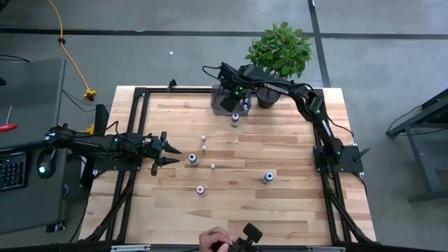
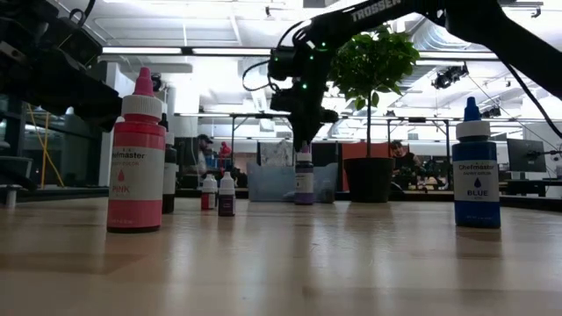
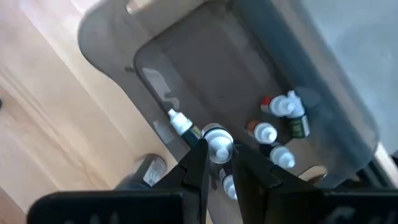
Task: Pick & Place food coloring
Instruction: Put the small green food coloring bottle into the black bin, then put the large violet food into the black bin
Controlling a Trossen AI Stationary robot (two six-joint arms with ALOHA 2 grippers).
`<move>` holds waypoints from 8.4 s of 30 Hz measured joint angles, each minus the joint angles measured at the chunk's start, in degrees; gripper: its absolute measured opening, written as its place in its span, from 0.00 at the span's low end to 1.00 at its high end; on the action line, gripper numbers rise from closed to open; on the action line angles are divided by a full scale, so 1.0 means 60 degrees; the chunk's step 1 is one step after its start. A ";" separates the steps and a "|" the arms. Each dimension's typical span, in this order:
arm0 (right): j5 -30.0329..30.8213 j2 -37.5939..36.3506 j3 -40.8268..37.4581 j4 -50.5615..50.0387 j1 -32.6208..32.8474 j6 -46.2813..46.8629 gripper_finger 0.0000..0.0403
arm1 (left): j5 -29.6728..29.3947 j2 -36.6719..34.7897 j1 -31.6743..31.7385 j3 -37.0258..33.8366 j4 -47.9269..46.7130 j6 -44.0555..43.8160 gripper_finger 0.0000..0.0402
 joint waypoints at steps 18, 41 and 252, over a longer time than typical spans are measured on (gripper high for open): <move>0.0382 0.0004 -0.1781 0.0863 -0.0159 0.0565 0.12 | 0.0001 0.0001 0.0003 0.0000 -0.0001 0.0000 0.41; 0.0306 0.0007 -0.2381 0.1578 -0.0182 0.0992 0.23 | 0.0000 0.0000 0.0000 0.0000 0.0003 0.0000 0.41; -0.1291 -0.0251 0.1837 0.1109 0.0142 -0.2440 0.28 | 0.0003 0.0000 0.0004 0.0000 0.0003 0.0001 0.41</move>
